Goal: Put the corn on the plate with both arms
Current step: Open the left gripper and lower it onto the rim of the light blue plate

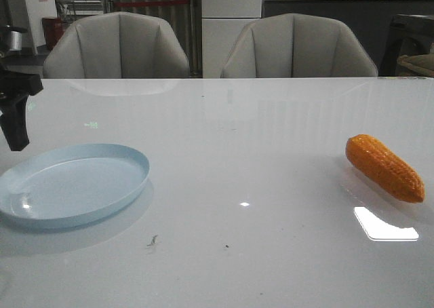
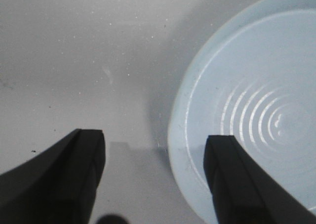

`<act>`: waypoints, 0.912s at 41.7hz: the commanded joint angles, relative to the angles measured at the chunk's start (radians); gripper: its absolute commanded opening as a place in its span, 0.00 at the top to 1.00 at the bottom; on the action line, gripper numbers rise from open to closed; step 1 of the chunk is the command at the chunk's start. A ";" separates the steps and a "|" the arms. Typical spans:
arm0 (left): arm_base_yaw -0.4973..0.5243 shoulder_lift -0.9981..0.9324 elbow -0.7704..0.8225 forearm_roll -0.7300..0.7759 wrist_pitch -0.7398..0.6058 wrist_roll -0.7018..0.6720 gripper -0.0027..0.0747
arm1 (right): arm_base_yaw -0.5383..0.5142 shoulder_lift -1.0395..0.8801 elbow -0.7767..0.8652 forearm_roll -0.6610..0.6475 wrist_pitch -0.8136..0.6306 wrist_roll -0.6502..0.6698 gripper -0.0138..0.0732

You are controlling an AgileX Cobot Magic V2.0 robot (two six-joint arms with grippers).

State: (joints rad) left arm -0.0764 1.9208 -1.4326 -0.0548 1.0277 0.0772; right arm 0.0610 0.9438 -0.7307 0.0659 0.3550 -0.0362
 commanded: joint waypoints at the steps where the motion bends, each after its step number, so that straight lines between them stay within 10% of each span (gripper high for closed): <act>1: -0.007 -0.032 -0.031 -0.012 -0.010 -0.004 0.33 | -0.005 -0.006 -0.037 -0.008 -0.075 -0.002 0.33; 38: -0.013 0.055 -0.031 -0.040 -0.041 -0.004 0.43 | -0.005 -0.004 -0.037 -0.008 -0.072 -0.002 0.33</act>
State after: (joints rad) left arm -0.0836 2.0231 -1.4349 -0.0799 0.9928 0.0772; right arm 0.0610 0.9438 -0.7307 0.0659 0.3573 -0.0362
